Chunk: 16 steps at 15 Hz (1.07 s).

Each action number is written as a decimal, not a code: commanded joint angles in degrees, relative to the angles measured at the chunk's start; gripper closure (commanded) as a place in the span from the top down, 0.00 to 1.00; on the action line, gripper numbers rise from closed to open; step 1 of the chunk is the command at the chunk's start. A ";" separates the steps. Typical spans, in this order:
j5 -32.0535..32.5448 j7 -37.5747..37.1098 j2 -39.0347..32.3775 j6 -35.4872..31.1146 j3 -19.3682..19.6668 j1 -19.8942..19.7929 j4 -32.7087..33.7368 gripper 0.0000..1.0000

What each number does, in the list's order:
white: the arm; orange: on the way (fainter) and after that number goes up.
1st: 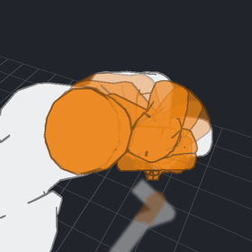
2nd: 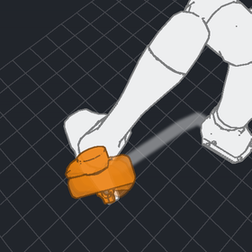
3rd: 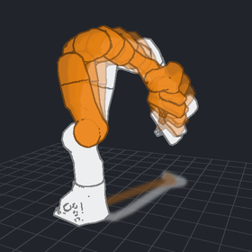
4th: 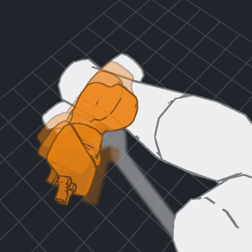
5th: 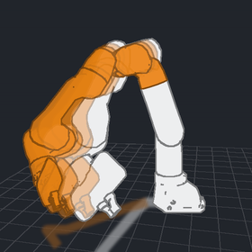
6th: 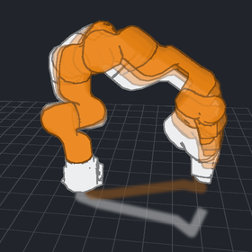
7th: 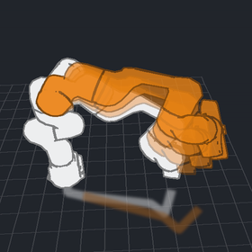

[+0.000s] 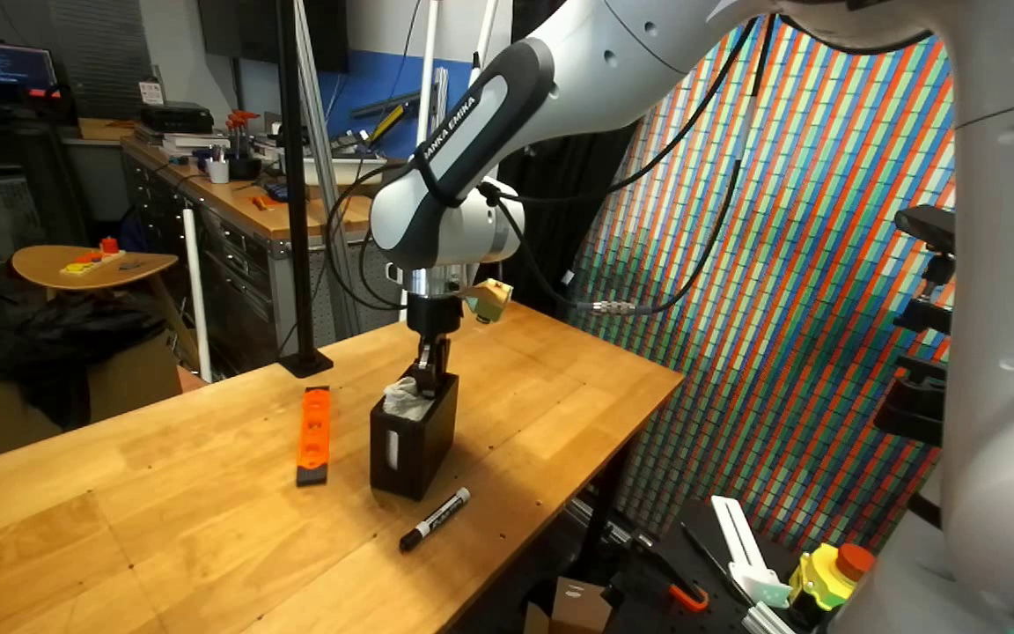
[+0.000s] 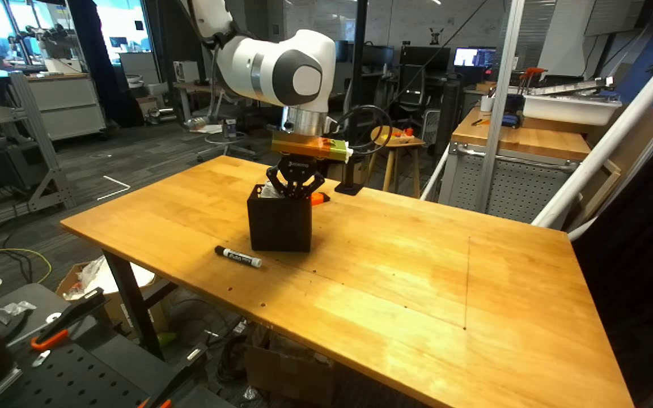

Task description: Put the white towel inside the black holder

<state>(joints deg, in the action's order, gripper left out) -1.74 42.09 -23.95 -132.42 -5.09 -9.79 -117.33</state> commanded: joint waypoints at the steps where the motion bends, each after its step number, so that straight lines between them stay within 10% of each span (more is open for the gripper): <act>1: -1.02 1.89 0.53 1.48 0.29 -0.40 1.57 0.00; 16: 0.75 2.21 13.75 3.00 1.33 2.45 -0.70 0.00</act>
<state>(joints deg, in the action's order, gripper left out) -0.86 44.21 -14.45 -130.47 -4.30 -9.05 -114.59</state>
